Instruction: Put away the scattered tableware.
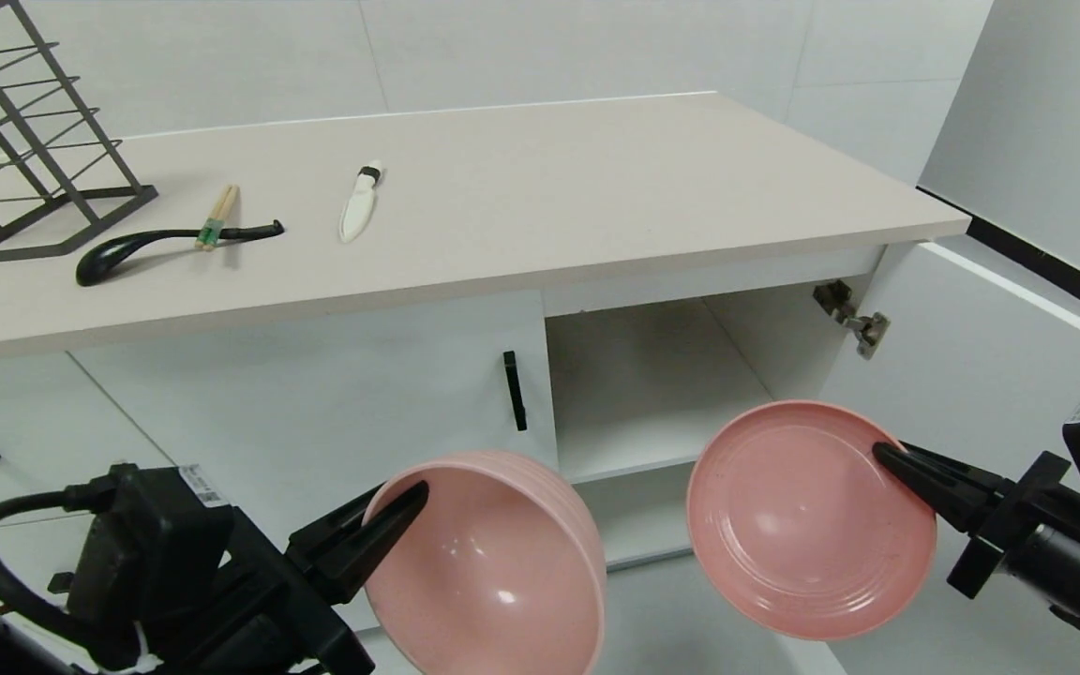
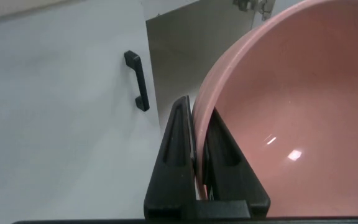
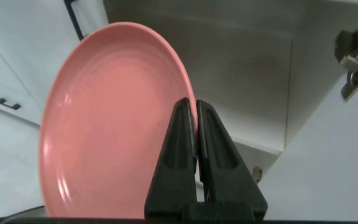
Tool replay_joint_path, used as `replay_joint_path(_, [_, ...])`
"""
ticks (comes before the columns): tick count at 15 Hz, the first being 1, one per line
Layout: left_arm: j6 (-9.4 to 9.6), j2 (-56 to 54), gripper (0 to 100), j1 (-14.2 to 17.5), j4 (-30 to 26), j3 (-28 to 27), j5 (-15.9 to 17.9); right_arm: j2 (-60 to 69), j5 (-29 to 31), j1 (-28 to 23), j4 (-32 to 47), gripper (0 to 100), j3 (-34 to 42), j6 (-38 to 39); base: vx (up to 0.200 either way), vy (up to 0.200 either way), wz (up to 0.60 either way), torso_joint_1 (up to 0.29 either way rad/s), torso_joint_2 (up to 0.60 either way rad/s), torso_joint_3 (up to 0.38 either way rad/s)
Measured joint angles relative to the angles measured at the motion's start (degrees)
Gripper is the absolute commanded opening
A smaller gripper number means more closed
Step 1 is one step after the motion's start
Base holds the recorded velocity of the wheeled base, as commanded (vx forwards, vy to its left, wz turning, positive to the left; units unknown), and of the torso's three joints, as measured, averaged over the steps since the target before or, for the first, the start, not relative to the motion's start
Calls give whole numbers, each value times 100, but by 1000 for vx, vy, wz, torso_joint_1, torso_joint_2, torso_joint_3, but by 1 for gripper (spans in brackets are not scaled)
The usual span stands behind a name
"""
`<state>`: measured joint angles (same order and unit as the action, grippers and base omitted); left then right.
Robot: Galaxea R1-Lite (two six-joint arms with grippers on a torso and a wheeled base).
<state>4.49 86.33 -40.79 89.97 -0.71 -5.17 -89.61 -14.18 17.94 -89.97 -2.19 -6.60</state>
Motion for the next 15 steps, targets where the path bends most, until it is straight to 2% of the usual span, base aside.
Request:
replay_joint_path(4, [63, -124, 0, 0, 0, 63, 2, -276, -2, 35, -2, 0, -243, -7, 200, 0, 0, -195, 289, 120])
replay_joint_path(8, [66, -179, 0, 5, -9, 68, -2, -525, 1, 104, 11, 0, -369, -7, 0, 0, 0, -26, 195, 45])
replay_joint_path(15, [71, -211, 0, 0, -2, 71, 2, -805, 0, 129, 0, 0, -456, -5, 0, 0, 0, 0, 11, 20])
